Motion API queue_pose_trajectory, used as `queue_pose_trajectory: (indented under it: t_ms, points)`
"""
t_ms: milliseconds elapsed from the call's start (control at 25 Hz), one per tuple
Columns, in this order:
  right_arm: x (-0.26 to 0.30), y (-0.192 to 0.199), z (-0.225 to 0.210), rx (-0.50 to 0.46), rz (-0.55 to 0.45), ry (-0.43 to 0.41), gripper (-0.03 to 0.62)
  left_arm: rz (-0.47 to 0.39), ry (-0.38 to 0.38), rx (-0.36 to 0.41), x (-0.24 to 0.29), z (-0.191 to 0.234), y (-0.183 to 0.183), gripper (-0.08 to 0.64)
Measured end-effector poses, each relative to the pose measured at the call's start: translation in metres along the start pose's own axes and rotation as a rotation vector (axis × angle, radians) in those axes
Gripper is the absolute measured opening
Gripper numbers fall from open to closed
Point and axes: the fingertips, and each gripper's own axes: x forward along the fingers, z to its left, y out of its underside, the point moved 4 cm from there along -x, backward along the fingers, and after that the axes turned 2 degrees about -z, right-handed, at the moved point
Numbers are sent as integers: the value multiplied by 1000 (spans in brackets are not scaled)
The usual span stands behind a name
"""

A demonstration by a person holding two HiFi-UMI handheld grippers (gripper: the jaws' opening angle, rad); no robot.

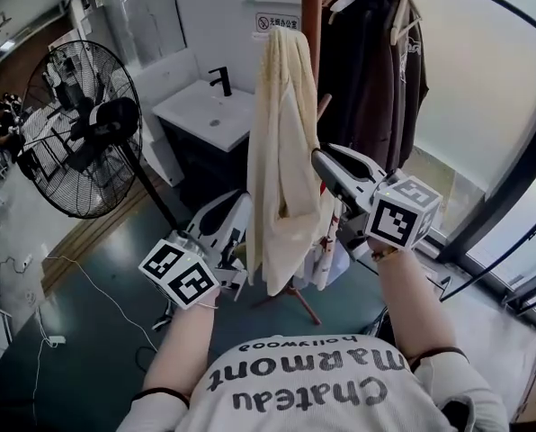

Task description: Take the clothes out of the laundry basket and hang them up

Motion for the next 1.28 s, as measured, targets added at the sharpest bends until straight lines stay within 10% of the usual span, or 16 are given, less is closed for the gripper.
queue_pose_trajectory:
  t_ms: [520,1280]
  points:
    - [-39,47,31,134,29,-4,71,37,-66,-32,-21,-46,28,9]
    - [-99,69,55,8,88,120,71,43,-225,34,-61,-92,54,9]
